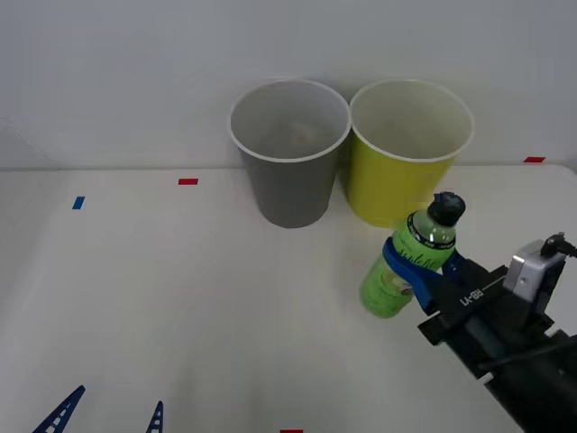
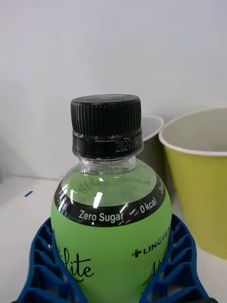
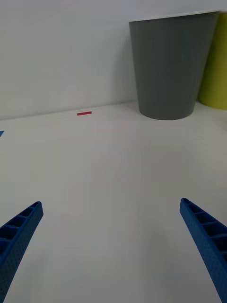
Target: Put cans in the gray bin and PET bottles in the light green bin.
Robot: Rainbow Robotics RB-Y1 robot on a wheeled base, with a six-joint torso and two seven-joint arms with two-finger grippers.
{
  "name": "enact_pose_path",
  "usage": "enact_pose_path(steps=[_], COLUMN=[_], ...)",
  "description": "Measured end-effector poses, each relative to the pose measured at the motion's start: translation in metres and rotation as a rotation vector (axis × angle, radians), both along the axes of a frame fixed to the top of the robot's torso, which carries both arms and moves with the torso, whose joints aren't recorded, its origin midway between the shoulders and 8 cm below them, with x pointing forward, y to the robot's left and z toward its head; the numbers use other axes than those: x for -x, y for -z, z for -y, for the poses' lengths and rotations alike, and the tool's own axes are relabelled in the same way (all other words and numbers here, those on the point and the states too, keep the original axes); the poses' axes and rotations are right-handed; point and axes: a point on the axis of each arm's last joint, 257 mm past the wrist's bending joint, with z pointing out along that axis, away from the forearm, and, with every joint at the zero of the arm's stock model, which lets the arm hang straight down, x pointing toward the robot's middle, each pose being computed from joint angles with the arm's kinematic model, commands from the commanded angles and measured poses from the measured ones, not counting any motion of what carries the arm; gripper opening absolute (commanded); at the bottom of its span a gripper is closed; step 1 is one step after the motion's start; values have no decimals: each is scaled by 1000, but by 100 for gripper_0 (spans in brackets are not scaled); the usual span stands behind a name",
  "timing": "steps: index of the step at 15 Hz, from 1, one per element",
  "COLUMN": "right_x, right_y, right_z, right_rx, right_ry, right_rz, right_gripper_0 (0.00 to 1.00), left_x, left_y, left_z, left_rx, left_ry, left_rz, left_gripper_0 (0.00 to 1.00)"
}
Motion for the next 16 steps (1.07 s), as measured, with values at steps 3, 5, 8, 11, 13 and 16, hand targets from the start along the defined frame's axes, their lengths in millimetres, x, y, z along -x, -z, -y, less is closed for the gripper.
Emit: enact_pose_path(steps=[3, 5, 8, 11, 13, 16], right_x=[-7, -7, -5, -11, -17, -24], right_y=[-8, -14, -31, -51, -63, -82], right_z=[29, 44, 52, 56, 60, 64], right_rx=[30, 52, 68, 79, 92, 40], right_ry=[60, 88, 104, 108, 104, 91], right_rz=[21, 30, 64, 110, 130, 137], right_gripper_0=[0, 0, 0, 0, 0, 0], left_x=[0, 0, 0, 0, 0, 0], left_y=[0, 0, 0, 0, 0, 0], left_z=[0, 0, 0, 0, 0, 0], left_rx=[0, 0, 0, 0, 0, 0], left_ry=[0, 0, 0, 0, 0, 0], left_rz=[0, 0, 0, 0, 0, 0], left_gripper_0=[100, 100, 100, 100, 100, 100])
